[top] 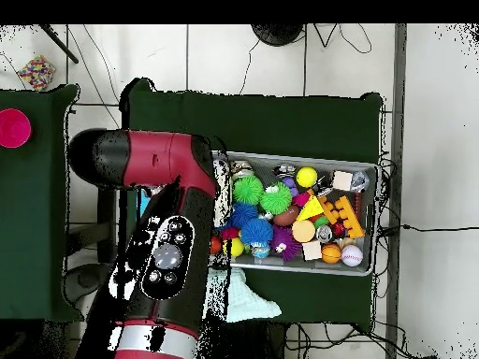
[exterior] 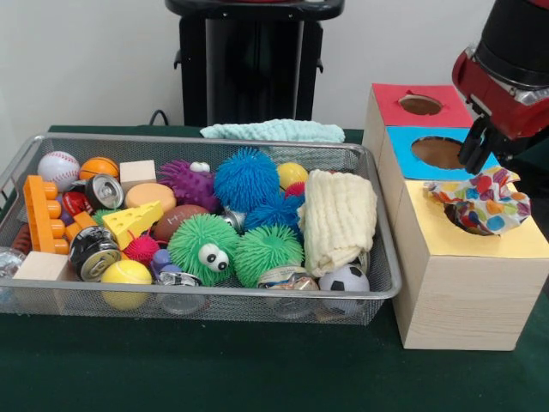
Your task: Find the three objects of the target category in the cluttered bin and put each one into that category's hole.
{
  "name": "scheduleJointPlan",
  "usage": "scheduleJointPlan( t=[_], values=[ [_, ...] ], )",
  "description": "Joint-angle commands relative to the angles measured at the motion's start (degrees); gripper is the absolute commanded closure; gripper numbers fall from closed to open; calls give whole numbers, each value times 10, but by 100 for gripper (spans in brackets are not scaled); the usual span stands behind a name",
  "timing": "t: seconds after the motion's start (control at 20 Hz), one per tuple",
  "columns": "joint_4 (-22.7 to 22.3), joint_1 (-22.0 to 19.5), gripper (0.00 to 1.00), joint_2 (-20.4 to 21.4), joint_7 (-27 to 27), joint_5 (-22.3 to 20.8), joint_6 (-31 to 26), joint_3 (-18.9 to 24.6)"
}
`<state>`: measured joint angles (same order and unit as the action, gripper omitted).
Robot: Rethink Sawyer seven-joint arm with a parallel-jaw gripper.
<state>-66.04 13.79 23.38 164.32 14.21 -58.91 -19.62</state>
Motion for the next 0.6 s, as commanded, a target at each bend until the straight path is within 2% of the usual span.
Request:
scheduleJointPlan(
  t=[0.05,0.4,0.6],
  values=[
    [-88,-19,100,-19,11,17,43,83],
    [-85,-20,100,-21,24,20,46,95],
    [-71,-14,100,-25,55,30,50,96]
  ],
)
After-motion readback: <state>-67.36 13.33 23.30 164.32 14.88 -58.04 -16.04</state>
